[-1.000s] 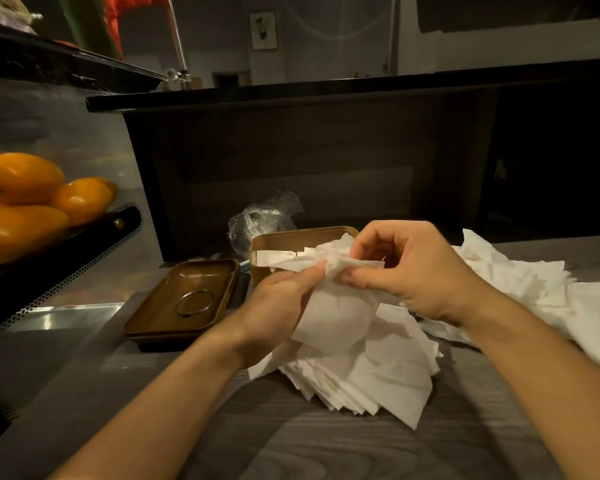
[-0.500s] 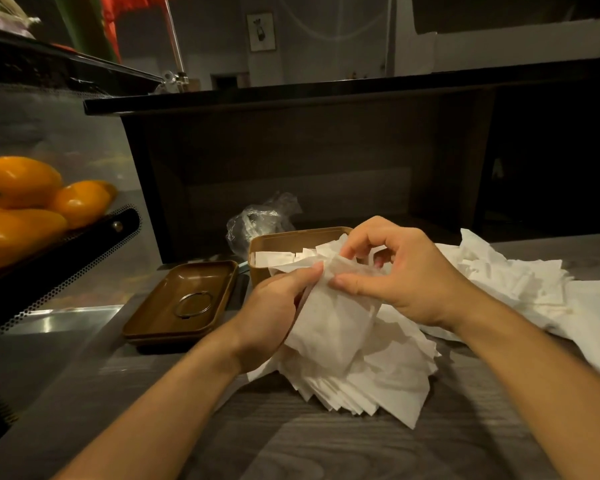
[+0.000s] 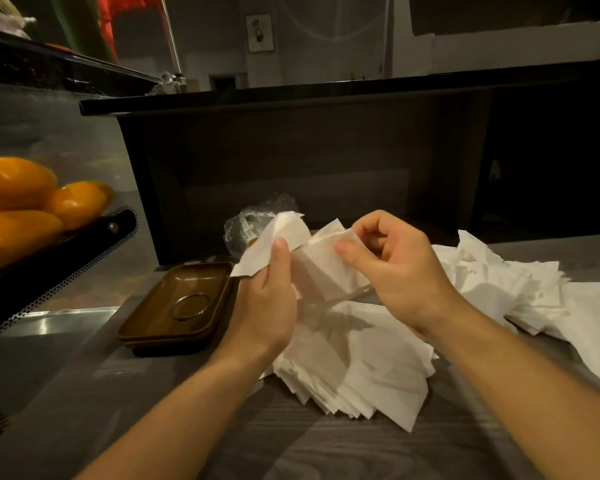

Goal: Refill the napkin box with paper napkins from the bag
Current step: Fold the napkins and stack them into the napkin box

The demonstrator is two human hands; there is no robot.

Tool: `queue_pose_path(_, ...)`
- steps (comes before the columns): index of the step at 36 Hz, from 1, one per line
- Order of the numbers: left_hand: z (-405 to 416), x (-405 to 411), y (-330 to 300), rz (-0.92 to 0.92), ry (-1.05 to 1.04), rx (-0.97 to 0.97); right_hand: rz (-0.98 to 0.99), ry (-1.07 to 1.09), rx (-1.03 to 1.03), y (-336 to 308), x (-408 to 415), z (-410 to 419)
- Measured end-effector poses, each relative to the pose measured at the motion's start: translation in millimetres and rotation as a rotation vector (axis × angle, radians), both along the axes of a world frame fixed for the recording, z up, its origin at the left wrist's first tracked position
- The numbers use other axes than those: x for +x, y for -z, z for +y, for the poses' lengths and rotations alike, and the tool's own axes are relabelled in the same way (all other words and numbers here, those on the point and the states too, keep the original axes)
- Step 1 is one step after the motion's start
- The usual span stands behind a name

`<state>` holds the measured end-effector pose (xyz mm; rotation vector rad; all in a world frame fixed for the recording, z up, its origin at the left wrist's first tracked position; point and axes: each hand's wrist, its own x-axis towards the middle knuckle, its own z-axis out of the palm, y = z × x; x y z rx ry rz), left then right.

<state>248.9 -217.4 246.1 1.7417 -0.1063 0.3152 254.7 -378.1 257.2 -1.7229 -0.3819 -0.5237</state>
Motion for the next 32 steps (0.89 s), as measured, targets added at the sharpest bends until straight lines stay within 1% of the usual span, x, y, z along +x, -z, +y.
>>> queue_pose_path(2, -0.4, 2.3, 0.6, -0.029, -0.015, 0.012, 0.028, -0.068, 0.066, 0.4, -1.8, 3.4)
queue_pose_path(5, 0.2, 9.3, 4.9, -0.075, -0.104, 0.013, 0.104, -0.137, 0.088, 3.3, -1.9, 3.8)
queue_pose_path(7, -1.8, 9.3, 9.6, -0.171, -0.122, 0.027, 0.187, -0.226, 0.045, 5.0, -0.9, 0.7)
queue_pose_path(9, -3.5, 6.9, 12.5, -0.309, -0.128, 0.048, 0.301, -0.347, -0.059, 4.9, -1.4, -3.0)
queue_pose_path(10, -3.1, 5.7, 13.3, -0.359, -0.132, 0.045, 0.323, -0.38, -0.133, 4.7, -2.2, -4.0)
queue_pose_path(11, -2.3, 5.3, 13.4, -0.401, -0.132, 0.041, 0.306, -0.374, -0.21, 4.8, -2.6, -4.6)
queue_pose_path(13, 2.0, 9.6, 15.3, -0.448, -0.128, 0.021, 0.202, -0.246, -0.295, 4.2, -2.9, -4.3)
queue_pose_path(15, 6.2, 11.5, 15.0, -0.409, -0.128, 0.011, 0.096, -0.104, -0.328, 4.6, -2.0, -5.2)
queue_pose_path(16, 7.2, 12.2, 15.2, -0.365, -0.116, 0.018, 0.066, -0.073, -0.361, 5.0, -1.1, -5.9)
queue_pose_path(17, 8.2, 12.8, 15.8, -0.322, -0.102, 0.03, 0.067, -0.073, -0.418, 5.3, -0.8, -5.8)
queue_pose_path(19, 8.5, 12.5, 16.2, -0.256, -0.095, 0.045, 0.147, -0.109, -0.56, 7.5, -0.6, -4.7)
queue_pose_path(21, 7.6, 12.5, 17.1, -0.227, -0.12, 0.07, 0.209, -0.112, -0.638, 9.1, -0.3, -3.3)
queue_pose_path(24, 6.2, 11.4, 16.8, -0.202, -0.144, 0.13, 0.151, -0.044, -0.605, 11.2, 3.6, -5.6)
queue_pose_path(27, 3.6, 9.3, 16.1, -0.238, -0.111, 0.149, 0.121, -0.026, -0.626, 14.0, 4.3, -7.0)
queue_pose_path(32, -2.6, 7.7, 21.5, -0.367, -0.082, 0.178, -0.001, 0.04, -0.557, 11.8, 1.2, -1.3)
